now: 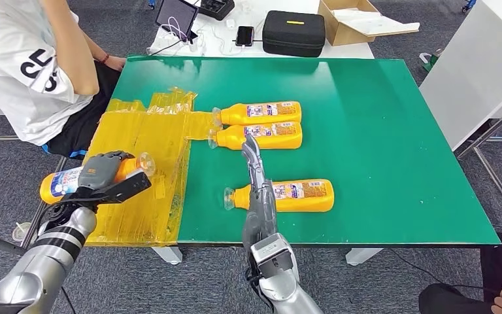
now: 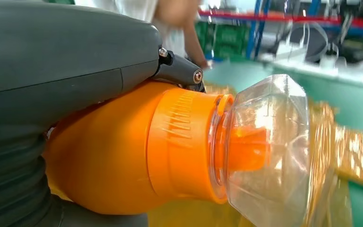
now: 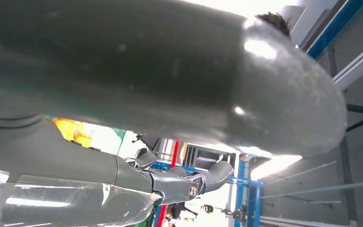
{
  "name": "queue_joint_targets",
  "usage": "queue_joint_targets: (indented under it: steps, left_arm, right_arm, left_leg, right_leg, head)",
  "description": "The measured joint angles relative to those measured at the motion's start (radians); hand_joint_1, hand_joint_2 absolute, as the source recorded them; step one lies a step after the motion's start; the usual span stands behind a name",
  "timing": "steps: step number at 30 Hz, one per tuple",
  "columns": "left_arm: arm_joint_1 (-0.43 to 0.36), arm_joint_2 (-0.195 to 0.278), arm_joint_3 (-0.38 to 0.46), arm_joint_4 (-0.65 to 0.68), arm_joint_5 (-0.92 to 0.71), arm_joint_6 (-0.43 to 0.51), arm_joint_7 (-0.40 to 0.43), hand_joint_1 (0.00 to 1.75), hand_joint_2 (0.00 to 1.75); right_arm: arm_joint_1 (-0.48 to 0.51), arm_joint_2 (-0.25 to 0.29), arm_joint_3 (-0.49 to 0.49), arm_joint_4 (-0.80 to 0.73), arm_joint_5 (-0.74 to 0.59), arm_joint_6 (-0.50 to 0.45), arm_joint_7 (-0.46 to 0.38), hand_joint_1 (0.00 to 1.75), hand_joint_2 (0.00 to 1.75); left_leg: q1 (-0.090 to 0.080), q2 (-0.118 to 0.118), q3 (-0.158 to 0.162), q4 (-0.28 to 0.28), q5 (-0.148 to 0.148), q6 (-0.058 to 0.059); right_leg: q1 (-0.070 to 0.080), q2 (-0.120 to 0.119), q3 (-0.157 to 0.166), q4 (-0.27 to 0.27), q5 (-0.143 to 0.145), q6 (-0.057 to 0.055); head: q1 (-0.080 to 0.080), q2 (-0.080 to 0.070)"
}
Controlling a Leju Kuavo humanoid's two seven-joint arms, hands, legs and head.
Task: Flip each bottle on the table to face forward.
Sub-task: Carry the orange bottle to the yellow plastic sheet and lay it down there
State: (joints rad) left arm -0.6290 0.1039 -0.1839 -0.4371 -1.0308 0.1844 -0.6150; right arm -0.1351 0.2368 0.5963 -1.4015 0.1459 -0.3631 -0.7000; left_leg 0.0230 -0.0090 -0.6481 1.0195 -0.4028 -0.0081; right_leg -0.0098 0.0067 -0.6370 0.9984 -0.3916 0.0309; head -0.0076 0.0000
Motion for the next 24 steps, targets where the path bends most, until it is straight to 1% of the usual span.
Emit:
queue_joint_targets:
  steps: [3, 9, 23, 24]
  left_arm:
    - [0.014, 0.002, -0.002, 0.010, -0.006, -0.020, -0.016, 1.75, 1.75]
    - [0.033, -0.002, -0.024, 0.019, -0.062, -0.013, -0.020, 1.75, 1.75]
    - [0.037, -0.006, -0.056, 0.027, -0.074, -0.008, -0.025, 1.75, 1.75]
    - [0.038, -0.007, -0.059, 0.027, -0.078, -0.008, -0.031, 1.67, 1.75]
  right_arm:
    - [0.000, 0.002, -0.001, 0.011, -0.003, 0.015, 0.000, 0.00, 0.00]
    - [-0.001, 0.013, -0.005, 0.039, -0.008, 0.045, 0.000, 0.00, 0.00]
    - [-0.002, 0.026, -0.019, 0.073, -0.010, 0.053, 0.000, 0.00, 0.00]
    - [-0.002, 0.027, -0.020, 0.075, -0.010, 0.054, 0.000, 0.00, 0.00]
  left_leg:
    - [0.000, 0.000, 0.000, 0.000, 0.000, 0.000]
    - [0.000, 0.000, 0.000, 0.000, 0.000, 0.000]
    - [0.000, 0.000, 0.000, 0.000, 0.000, 0.000]
    - [0.000, 0.000, 0.000, 0.000, 0.000, 0.000]
  right_leg:
    - [0.000, 0.000, 0.000, 0.000, 0.000, 0.000]
    - [0.000, 0.000, 0.000, 0.000, 0.000, 0.000]
    - [0.000, 0.000, 0.000, 0.000, 0.000, 0.000]
    - [0.000, 0.000, 0.000, 0.000, 0.000, 0.000]
  head:
    - [0.000, 0.000]
    - [0.000, 0.000]
    - [0.000, 0.000]
    - [0.000, 0.000]
